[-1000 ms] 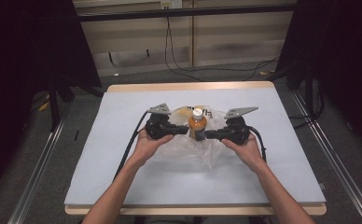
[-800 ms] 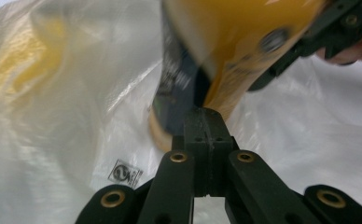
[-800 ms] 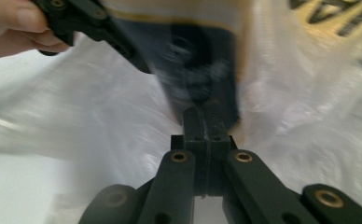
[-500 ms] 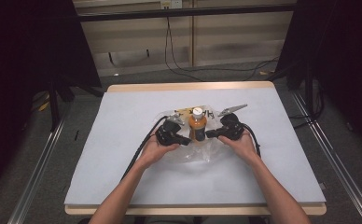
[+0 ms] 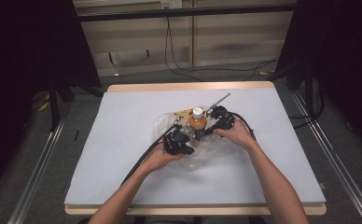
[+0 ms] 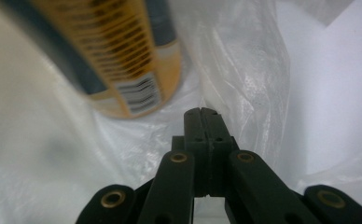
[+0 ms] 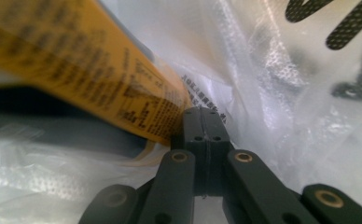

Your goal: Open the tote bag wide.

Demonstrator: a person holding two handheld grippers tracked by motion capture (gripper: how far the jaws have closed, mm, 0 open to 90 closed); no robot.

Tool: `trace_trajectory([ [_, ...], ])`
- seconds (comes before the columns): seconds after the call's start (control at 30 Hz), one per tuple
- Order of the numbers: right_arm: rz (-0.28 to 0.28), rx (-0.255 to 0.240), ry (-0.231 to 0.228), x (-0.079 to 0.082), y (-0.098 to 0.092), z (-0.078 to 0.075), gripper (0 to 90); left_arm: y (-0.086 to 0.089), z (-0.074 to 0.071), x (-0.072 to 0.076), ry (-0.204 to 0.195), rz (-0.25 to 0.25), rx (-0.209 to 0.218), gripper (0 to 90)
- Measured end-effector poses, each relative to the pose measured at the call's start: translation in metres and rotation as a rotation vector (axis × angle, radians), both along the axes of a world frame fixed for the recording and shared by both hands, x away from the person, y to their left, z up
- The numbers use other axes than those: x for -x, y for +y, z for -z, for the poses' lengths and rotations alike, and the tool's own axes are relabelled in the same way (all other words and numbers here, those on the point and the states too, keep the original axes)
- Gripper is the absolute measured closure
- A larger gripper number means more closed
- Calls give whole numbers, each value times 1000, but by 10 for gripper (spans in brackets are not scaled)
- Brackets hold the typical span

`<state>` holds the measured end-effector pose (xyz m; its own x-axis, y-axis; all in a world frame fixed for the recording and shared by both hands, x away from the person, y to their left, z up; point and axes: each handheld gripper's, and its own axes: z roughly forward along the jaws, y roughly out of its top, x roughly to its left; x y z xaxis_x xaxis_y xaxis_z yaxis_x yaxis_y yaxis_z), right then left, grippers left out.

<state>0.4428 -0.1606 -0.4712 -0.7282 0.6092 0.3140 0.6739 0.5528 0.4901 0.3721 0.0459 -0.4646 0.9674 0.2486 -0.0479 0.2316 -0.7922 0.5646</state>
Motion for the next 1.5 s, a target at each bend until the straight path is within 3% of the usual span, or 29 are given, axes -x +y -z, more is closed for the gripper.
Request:
trace_trajectory([
  [0.2, -59, 58, 95, -19, 8, -5, 900, -6, -2, 6, -8, 29, -42, 900],
  [0.3, -66, 120, 83, -29, 12, -7, 900, -9, -3, 13, 2, 55, -56, 900],
  [0.47, -22, 126, 117, -43, 16, -8, 900, -12, -6, 31, -7, 98, -94, 900],
  [0.53, -5, 169, 101, -46, 18, -10, 900, -12, -6, 35, -6, 117, -99, 900],
  [0.6, 16, 177, 86, -49, 20, -10, 900, -11, -6, 39, 5, 116, -88, 900],
  [0.67, 25, 173, 58, -51, 21, -10, 900, -9, -6, 42, 2, 143, -83, 900],
  [0.73, 42, 177, 47, -53, 22, -10, 900, -8, -6, 48, 17, 139, -82, 900],
  [0.87, 88, 176, -4, -59, 22, -9, 900, -8, -6, 59, 7, 158, -80, 900],
  [1.07, 152, 174, -63, -67, 26, -7, 900, -4, -4, 65, 27, 165, -44, 900],
  [1.1, 163, 176, -66, -69, 26, -6, 900, -4, -5, 64, 18, 185, -54, 900],
  [1.13, 177, 172, -75, -70, 27, -6, 900, -4, -5, 67, 31, 174, -50, 900],
  [1.17, 186, 179, -84, -71, 27, -6, 900, -4, -6, 67, 22, 208, -71, 900],
  [1.23, 220, 182, -105, -74, 27, -5, 900, -5, -6, 70, 19, 193, -63, 900],
  [1.3, 232, 183, -116, -75, 28, -4, 900, -3, -5, 65, 47, 183, -43, 900],
  [1.37, 218, 179, -124, -73, 27, -4, 900, -1, -5, 59, 46, 160, -26, 900],
  [1.5, 188, 71, -97, -63, 13, -6, 900, 7, -11, 41, 64, 98, 33, 900],
])
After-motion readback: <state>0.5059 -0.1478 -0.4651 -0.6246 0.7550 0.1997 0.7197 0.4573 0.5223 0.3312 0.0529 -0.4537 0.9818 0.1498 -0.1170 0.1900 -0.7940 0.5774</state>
